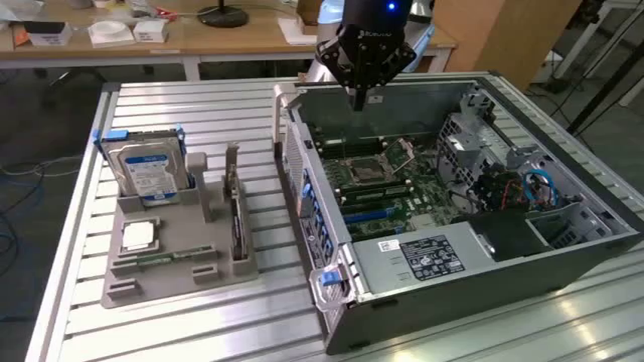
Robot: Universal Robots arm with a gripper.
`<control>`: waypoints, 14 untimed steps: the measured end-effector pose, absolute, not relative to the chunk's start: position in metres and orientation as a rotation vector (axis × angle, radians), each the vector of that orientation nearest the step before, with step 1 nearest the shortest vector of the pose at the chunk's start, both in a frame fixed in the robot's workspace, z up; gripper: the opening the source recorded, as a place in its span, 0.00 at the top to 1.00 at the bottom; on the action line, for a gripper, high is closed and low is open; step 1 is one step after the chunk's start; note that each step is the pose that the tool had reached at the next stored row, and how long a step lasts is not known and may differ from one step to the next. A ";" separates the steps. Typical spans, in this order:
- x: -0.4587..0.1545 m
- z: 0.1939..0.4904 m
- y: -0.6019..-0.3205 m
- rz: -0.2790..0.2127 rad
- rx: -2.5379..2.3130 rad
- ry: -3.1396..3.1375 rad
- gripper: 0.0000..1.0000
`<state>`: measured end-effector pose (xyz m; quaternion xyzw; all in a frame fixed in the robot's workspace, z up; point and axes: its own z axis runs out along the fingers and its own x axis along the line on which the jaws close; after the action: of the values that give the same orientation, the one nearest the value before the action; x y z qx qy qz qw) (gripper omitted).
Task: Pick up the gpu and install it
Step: 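Reach for the gpu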
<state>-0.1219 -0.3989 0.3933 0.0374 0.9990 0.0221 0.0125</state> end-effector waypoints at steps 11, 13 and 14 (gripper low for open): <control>-0.125 0.393 -0.399 0.069 0.117 3.114 0.89; -0.127 0.393 -0.399 0.069 0.117 3.114 0.89; -0.128 0.393 -0.399 0.069 0.117 3.114 0.89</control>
<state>-0.1278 -0.3989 0.3932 0.0374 0.9990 0.0221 0.0125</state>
